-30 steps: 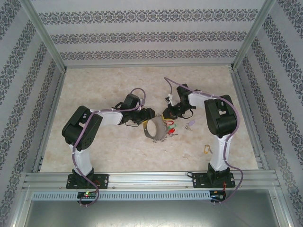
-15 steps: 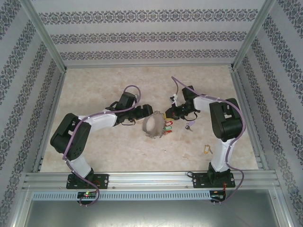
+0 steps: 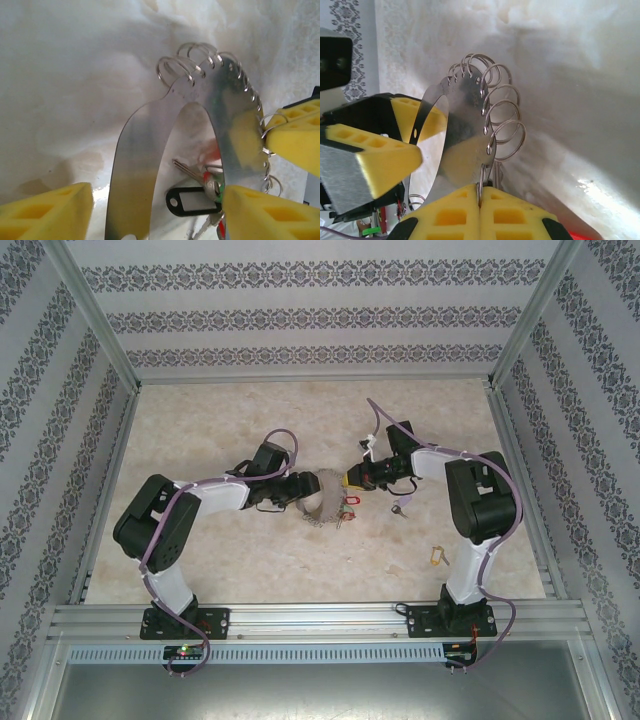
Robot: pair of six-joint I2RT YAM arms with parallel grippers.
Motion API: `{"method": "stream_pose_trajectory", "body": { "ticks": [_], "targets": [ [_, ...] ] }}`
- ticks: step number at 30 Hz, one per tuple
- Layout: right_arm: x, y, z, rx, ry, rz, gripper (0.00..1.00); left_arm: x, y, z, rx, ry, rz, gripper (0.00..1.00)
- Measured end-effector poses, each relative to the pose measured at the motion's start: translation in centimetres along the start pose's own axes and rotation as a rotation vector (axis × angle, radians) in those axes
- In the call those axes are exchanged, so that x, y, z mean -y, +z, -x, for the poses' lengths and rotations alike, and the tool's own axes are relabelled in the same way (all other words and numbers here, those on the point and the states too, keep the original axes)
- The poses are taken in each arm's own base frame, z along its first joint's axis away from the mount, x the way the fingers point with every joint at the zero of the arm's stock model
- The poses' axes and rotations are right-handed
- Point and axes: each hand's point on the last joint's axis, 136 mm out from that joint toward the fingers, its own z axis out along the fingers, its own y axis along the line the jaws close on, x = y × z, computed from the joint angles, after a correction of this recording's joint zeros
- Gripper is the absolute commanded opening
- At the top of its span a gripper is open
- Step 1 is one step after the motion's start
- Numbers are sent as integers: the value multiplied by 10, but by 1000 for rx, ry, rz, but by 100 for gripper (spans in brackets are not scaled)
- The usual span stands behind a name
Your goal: Put the keys on the keyring
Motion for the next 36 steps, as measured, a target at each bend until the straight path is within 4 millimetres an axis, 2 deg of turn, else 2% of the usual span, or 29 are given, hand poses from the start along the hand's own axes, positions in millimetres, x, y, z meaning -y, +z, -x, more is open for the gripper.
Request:
{"method": "stream_pose_trajectory", "body": {
  "ticks": [3, 9, 14, 15, 17, 18, 23, 28, 32, 36],
  "targets": [
    [-5, -3, 1, 11, -16, 9, 1, 6, -1, 2, -2, -9, -35, 44],
    [-16, -9, 3, 28, -47, 20, 2, 16, -10, 14, 19, -21, -91, 24],
    [-29, -16, 7, 49, -81, 31, 2, 39, -32, 22, 56, 16, -153, 20],
    [-33, -18, 7, 54, -92, 35, 2, 44, -37, 24, 66, 25, -165, 21],
    [-41, -23, 9, 67, -114, 44, 2, 55, -47, 27, 78, 50, -195, 34],
    [-46, -26, 9, 73, -129, 49, 2, 61, -51, 28, 84, 66, -212, 35],
    [-64, -38, 12, 105, -189, 62, 2, 87, -71, 36, 108, 127, -279, 33],
    [-67, -41, 13, 113, -212, 63, 2, 103, -87, 38, 128, 164, -320, 32],
    [-67, -41, 12, 110, -221, 60, 2, 108, -95, 37, 137, 178, -328, 19],
    [-69, -42, 13, 113, -232, 61, 3, 105, -97, 38, 138, 182, -315, 2]
  ]
}}
